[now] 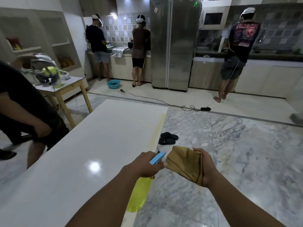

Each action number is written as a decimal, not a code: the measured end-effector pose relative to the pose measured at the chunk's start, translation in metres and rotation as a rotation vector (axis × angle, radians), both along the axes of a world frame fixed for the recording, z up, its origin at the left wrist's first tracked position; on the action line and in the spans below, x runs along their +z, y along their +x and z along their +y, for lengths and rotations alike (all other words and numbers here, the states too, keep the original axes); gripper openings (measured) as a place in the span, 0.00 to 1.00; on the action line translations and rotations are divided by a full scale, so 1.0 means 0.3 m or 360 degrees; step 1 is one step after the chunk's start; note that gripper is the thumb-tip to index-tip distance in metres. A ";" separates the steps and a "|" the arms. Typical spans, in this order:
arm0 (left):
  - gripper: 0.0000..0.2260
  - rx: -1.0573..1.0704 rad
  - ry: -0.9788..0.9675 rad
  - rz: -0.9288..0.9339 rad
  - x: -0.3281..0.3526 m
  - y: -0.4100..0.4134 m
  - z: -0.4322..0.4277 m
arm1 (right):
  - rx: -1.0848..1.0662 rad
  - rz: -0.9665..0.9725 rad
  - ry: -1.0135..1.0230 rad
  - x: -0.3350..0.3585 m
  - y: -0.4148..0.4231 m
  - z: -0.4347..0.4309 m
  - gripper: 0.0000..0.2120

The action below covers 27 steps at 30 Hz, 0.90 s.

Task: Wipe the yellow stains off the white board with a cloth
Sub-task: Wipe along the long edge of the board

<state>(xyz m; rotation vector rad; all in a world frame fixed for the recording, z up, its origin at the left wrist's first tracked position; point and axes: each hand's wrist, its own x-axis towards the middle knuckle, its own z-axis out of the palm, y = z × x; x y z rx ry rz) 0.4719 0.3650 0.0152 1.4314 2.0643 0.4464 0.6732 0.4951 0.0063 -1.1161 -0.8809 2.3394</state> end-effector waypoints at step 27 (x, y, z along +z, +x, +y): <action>0.15 0.1021 0.0114 -0.0263 -0.190 -0.791 1.206 | 0.0982 -0.0785 0.1295 -0.304 -1.358 1.804 0.21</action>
